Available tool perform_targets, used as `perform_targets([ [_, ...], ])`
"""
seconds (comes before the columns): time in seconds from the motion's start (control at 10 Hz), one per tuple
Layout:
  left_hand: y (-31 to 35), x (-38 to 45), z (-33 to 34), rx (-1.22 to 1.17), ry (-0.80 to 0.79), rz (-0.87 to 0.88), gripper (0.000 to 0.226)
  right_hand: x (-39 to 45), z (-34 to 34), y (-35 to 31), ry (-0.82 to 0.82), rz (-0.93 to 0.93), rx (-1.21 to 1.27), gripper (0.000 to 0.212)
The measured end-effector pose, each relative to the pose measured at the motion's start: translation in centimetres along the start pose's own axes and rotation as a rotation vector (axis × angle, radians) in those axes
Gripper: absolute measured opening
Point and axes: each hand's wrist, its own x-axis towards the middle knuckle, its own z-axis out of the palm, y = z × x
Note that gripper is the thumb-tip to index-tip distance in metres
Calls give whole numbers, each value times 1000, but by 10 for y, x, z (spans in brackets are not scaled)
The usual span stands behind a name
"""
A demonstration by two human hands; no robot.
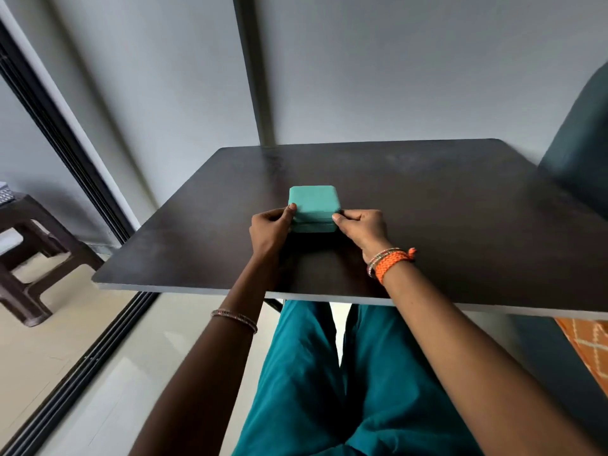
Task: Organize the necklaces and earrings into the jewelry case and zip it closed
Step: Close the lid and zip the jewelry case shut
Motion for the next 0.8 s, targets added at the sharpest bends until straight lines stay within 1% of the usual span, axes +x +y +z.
perform_targets([
  [0.1,12,49,-4,-141,-16,-73,29,23,25,-26,24,16,73,28],
  [0.2,20,91,-2,-205,-35,-119,25,53,44,-45,30,0,70,26],
  [0.3,25,165,2,-138,-15,-135,26,114,77,-59,-17,14,33,21],
  [0.4,18,206,2,-94,-5,-133,25,150,102,-57,-65,43,-13,22],
  [0.5,-4,257,7,-4,32,-156,20,193,138,-45,-156,73,-92,27],
  [0.6,-14,272,7,6,49,-177,23,213,147,-37,-190,87,-145,15],
  [0.7,-11,284,15,109,104,-97,24,250,140,-46,-197,91,-196,19],
  [0.8,3,272,33,383,227,101,39,268,121,-44,-46,-93,-494,25],
])
